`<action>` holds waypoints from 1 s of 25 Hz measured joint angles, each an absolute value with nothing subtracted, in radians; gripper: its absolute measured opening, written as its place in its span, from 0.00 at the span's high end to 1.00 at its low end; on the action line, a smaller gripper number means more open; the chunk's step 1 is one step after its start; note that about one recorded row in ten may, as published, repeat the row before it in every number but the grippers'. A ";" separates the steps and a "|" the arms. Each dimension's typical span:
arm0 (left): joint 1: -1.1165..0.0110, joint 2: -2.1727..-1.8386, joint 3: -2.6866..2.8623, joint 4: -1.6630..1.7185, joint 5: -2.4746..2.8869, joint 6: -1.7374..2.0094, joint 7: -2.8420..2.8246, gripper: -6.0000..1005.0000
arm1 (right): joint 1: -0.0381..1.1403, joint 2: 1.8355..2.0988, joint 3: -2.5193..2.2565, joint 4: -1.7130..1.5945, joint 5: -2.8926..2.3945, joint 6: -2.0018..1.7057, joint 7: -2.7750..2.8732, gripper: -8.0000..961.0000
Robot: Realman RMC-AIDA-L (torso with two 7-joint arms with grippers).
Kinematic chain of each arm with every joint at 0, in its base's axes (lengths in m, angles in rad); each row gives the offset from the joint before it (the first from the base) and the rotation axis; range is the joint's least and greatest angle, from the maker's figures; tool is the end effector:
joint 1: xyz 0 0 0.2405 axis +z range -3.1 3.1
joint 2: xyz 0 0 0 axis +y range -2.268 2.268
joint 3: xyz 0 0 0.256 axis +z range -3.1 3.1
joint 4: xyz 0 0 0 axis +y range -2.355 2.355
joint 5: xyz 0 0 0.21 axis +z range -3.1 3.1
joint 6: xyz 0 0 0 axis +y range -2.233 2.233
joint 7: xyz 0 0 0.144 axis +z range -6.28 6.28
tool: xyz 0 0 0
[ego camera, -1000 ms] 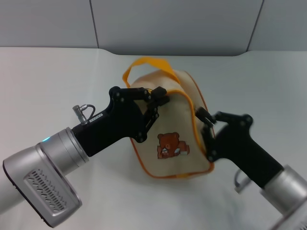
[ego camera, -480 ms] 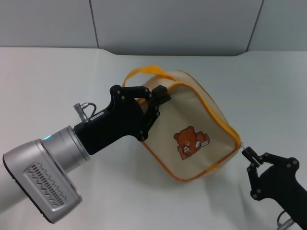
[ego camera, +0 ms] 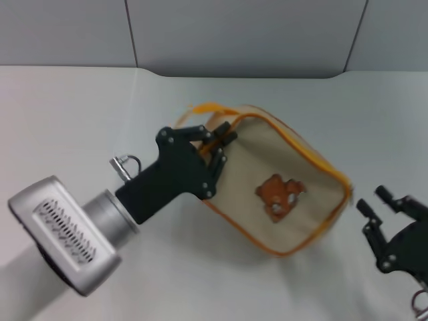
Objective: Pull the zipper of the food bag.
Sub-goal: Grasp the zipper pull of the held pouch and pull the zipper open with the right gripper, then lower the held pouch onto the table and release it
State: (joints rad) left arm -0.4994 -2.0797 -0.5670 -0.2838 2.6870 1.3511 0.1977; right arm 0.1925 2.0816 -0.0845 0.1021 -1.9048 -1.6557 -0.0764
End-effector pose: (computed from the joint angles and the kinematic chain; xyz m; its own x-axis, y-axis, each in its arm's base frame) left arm -0.2194 0.2945 -0.0900 0.7491 -0.4886 0.4474 0.0521 -0.6298 -0.7750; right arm 0.3213 0.1945 -0.0467 0.7995 0.2574 -0.5427 -0.3810 -0.4813 -0.7894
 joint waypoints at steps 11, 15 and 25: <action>-0.387 -2.082 -0.716 -0.389 2.687 1.162 -0.214 0.91 | 0.255 2.082 -0.151 -0.152 -1.910 -1.746 0.490 0.35; -0.366 -2.081 -0.740 -0.373 2.686 1.183 -0.226 0.90 | 0.278 2.081 -0.172 -0.218 -1.910 -1.750 0.615 0.26; -0.349 -2.072 -0.723 -0.352 2.780 1.288 -0.236 0.72 | 0.318 2.078 -0.270 -0.373 -1.910 -1.748 0.833 0.21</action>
State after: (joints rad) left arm -0.3485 -2.0715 -0.7227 -0.3523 2.7795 1.2875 -0.2365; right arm 0.3177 2.0780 -0.2704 -0.3726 -1.9097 -1.7475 0.8330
